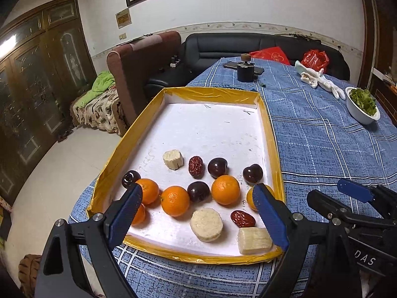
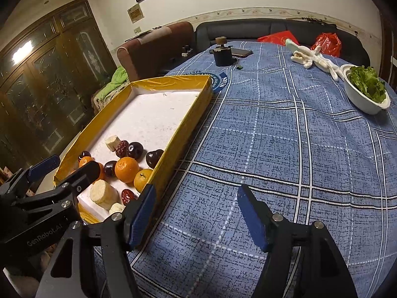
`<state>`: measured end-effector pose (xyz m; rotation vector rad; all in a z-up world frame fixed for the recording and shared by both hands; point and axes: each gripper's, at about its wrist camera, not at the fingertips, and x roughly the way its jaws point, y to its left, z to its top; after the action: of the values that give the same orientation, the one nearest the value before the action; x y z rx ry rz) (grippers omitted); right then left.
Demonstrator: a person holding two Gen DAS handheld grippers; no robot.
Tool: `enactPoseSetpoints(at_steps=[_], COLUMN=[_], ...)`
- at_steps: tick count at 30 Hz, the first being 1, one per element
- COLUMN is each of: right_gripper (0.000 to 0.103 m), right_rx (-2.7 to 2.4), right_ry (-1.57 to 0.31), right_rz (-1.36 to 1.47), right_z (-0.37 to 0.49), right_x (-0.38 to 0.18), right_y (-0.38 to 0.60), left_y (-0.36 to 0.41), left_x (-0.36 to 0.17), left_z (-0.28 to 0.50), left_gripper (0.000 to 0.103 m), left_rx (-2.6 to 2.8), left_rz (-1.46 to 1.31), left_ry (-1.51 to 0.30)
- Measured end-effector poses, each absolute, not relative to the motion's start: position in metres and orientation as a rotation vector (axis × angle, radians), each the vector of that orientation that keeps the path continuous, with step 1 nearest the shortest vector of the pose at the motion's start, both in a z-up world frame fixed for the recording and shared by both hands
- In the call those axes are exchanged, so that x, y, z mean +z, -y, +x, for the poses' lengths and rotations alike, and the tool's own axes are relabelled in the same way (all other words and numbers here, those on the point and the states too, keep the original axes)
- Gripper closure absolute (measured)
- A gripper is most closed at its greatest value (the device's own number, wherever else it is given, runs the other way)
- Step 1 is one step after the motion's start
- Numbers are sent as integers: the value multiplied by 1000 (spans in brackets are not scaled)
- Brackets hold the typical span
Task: Organize fruits
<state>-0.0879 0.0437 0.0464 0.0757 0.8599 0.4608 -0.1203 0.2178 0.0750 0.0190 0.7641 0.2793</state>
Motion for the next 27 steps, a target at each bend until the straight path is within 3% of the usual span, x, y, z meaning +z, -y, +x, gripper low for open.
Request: enactPoseSetpoints(at_steps=[12, 27], right_gripper=[29, 21], right_rx=[438, 372], right_ry=[-871, -773], right_rz=[84, -41], right_z=[-85, -107], right_x=[41, 48], right_y=[-37, -46], left_y=[-218, -223], left_x=[72, 75], left_z=[-119, -126], left_gripper=[13, 13], left_rx=[276, 275], left_rz=[12, -21], left_ry=[-770, -743])
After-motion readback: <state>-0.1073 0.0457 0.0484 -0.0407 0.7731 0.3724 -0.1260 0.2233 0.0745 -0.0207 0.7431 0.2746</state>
